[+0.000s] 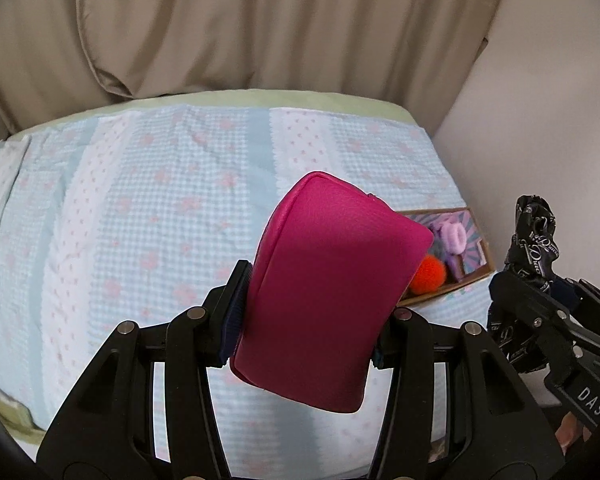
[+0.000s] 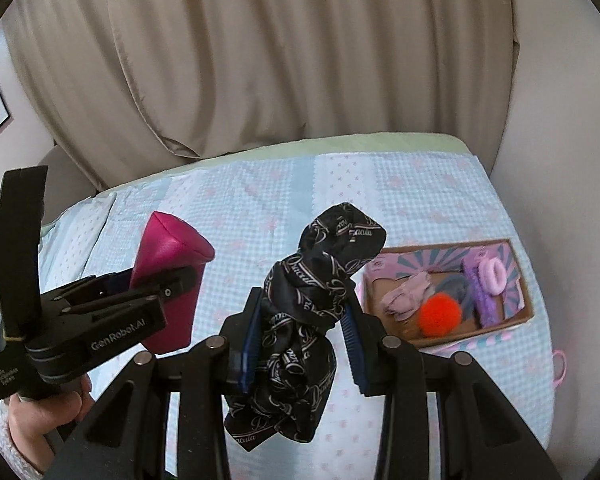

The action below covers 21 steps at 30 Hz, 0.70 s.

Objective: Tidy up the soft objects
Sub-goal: 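Lift and carry the pouch and scrunchie over the cardboard box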

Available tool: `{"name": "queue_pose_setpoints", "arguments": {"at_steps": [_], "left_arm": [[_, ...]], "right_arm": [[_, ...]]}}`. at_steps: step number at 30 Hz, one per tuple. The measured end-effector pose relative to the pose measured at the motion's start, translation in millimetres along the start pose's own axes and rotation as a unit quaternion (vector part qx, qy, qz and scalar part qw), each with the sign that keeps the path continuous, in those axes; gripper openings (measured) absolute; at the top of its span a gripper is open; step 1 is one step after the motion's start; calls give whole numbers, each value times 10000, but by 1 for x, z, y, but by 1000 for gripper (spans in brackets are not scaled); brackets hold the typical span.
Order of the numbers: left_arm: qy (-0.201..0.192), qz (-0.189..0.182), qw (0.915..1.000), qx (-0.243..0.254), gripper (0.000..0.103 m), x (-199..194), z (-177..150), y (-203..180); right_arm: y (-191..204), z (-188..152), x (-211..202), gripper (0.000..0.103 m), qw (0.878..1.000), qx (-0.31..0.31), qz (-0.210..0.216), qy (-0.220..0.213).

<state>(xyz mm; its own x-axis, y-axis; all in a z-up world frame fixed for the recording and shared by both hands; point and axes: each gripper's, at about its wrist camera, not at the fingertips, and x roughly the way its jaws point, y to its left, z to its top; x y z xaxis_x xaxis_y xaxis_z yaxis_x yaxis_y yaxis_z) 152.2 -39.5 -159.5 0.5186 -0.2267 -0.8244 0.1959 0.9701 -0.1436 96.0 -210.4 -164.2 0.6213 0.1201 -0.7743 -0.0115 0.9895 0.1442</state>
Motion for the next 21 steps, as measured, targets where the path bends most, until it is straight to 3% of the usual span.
{"name": "queue_pose_setpoints", "arguments": {"at_steps": [11,21], "left_arm": [[7,-180,9997,-148,45,42,5,-114],[474,-395,9980,-134,45,136,30,-185]], "right_arm": [[-112,14,3,34,9999,18,-84,134],[-216,33,53,34,9965,482,-294,619]]}}
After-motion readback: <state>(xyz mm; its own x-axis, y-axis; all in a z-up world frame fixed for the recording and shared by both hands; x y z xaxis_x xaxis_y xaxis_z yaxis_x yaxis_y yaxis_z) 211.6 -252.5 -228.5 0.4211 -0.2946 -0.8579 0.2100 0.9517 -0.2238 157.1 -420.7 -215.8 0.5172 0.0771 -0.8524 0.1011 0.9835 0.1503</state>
